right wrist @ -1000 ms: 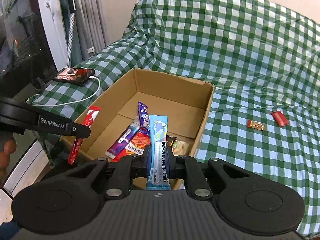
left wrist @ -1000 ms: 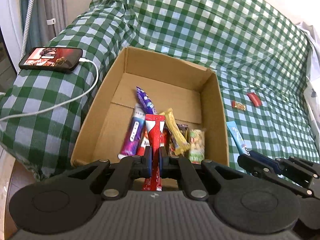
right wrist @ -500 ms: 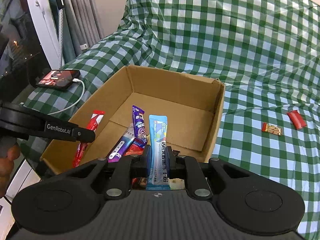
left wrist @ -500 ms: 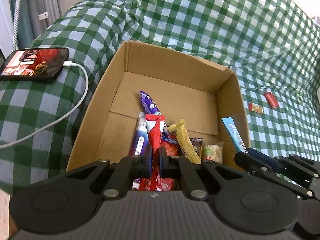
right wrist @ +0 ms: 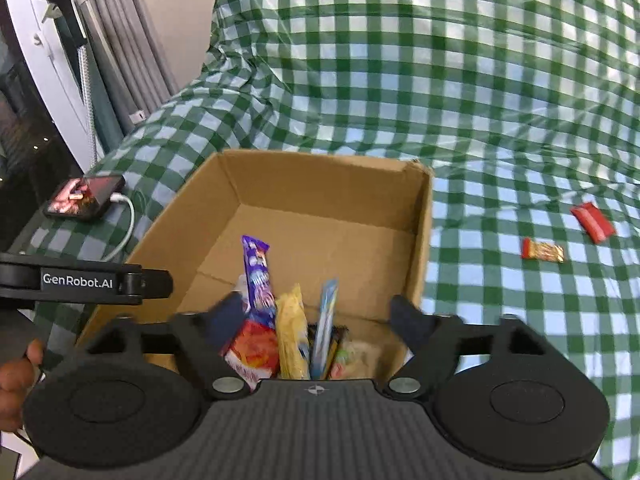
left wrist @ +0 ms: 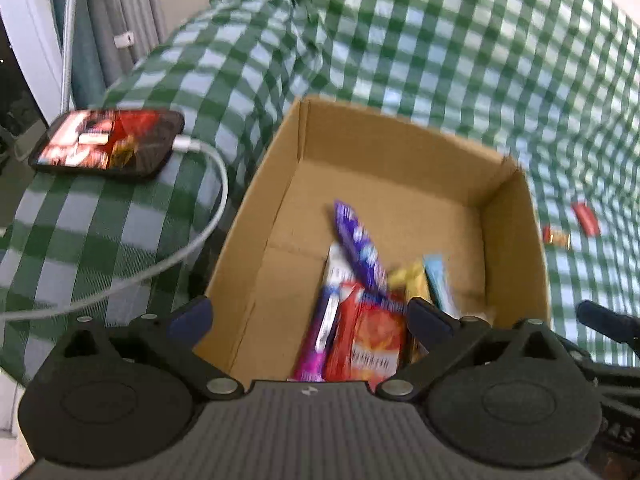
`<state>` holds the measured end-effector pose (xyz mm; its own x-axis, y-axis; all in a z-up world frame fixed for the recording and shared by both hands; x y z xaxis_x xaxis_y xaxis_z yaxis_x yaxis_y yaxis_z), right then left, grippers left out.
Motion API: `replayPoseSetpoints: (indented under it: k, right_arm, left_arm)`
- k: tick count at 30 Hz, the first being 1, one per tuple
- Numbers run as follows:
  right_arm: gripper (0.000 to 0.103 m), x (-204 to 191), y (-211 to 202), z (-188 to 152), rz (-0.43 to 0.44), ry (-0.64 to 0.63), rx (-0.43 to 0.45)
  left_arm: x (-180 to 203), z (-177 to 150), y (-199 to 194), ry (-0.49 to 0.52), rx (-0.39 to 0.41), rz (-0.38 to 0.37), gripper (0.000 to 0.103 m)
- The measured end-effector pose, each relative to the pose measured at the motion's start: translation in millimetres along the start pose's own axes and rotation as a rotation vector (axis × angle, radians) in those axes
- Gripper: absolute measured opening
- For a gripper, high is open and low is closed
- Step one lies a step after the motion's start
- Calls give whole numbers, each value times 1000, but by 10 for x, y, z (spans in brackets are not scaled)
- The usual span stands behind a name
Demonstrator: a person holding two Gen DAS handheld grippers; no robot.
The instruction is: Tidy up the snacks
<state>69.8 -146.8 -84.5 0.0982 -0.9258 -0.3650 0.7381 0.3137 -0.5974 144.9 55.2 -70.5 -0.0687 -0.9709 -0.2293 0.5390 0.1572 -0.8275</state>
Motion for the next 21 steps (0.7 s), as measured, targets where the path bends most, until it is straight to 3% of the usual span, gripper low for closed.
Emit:
replayPoseSetpoints:
  k: [9,21]
  right_arm:
    - [98,-291,-404,-588,-23,37,-106]
    - [101,-649,-1095,-765,-43,-20,16]
  left_arm:
    - [-50,-545,-304,47,-46,25,103]
    - [-107,-1034,-1000,91,53,24,103]
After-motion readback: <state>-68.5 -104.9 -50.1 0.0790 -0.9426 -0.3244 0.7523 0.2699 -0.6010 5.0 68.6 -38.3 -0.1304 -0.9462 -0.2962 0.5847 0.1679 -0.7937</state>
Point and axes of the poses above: each gripper's, at about its wrist camera, not at the fingertips, and y roughly the way its jaws point, x to its right, z to its top, the point moved 4 cm from there along y, roughly the way its jaws point, and after that the axes turned 14 degrees about z, right-handed, at the moved point
